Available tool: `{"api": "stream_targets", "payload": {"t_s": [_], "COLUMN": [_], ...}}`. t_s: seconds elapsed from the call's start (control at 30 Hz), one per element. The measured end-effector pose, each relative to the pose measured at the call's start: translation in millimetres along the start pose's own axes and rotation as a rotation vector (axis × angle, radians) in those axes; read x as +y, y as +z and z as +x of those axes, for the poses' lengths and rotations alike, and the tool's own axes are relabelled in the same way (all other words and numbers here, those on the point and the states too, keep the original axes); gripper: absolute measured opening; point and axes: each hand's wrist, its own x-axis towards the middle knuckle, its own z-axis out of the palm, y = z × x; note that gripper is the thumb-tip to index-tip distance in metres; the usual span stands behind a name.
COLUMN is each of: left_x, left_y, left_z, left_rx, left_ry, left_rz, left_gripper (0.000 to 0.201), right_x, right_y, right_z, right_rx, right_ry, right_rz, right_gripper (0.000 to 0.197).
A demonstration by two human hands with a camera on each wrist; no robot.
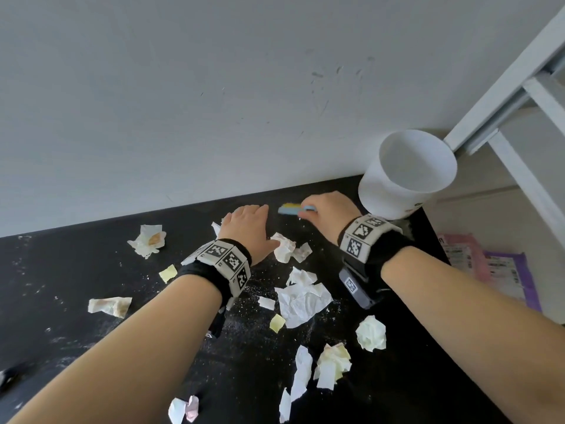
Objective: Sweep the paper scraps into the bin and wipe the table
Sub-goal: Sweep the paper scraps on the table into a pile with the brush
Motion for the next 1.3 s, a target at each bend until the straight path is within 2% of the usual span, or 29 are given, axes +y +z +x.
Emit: {"api": "stream_targets", "payload": {"t_s": [0.07,0.17,0.23,0.33,0.5,0.6,0.7,0.77,0.9,1.0,1.13,1.2,1.3], "left_x": [-0.4,-0.6,-1.1,-1.9,-2.1,-0.9,-0.1,-0.8,-2.8,-5.1,-8.5,-9.7,-12.6], "left_y": [0.3,2.1,3.6,5.4,12.1,18.0,20.3,21.7,25.4,26.8,24.5,23.0,22.8], "left_z": [-1.3,-3.6,-5.4,-7.2,-5.9,-5.3,-8.0,-9.3,-11.8,-11.9,-12.3,-12.2,-11.7], "left_rx": [0.011,0.022,0.007,-0.018,-0.049,-0.096,-0.102,-0.090,-0.094,-0.077,-0.040,-0.034,-0.039], "left_ry": [-0.010,-0.026,-0.032,-0.031,-0.046,-0.043,-0.019,-0.009,0.009,0.004,-0.034,-0.073,-0.128], "left_rz": [0.009,0.021,0.027,0.037,0.048,0.085,0.134,0.154,0.197,0.202,0.202,0.177,0.109], "left_gripper": [0.075,0.074,0.079,0.084,0.088,0.093,0.093,0.093,0.095,0.095,0.098,0.100,0.104], "right_x": [-5.4,1.2,8.0,7.0,-5.9,-1.0,6.3,2.9,-13.8,-13.7,-6.5,-11.1,-22.8], "right_y": [-3.7,-17.0,-22.1,-13.2,6.1,-5.5,-14.3,-10.1,9.0,2.0,-8.8,-2.0,9.5], "right_z": [-12.4,-12.3,-1.6,5.3,-13.3,-15.0,-13.7,-16.4,-26.9,-23.7,-18.5,-20.4,-21.2], "right_rx": [-0.050,0.115,0.195,0.148,0.002,0.146,0.230,0.178,0.050,0.110,0.189,0.145,0.038], "right_ry": [-0.040,-0.012,0.090,0.161,0.025,0.077,0.194,0.218,0.111,0.110,0.174,0.151,0.054], "right_rz": [0.021,0.093,0.016,-0.078,0.068,0.118,0.013,-0.034,0.049,0.115,-0.013,-0.046,0.062], "right_gripper": [0.029,0.028,0.032,0.034,0.033,0.035,0.036,0.036,0.030,0.031,0.035,0.036,0.030]}}
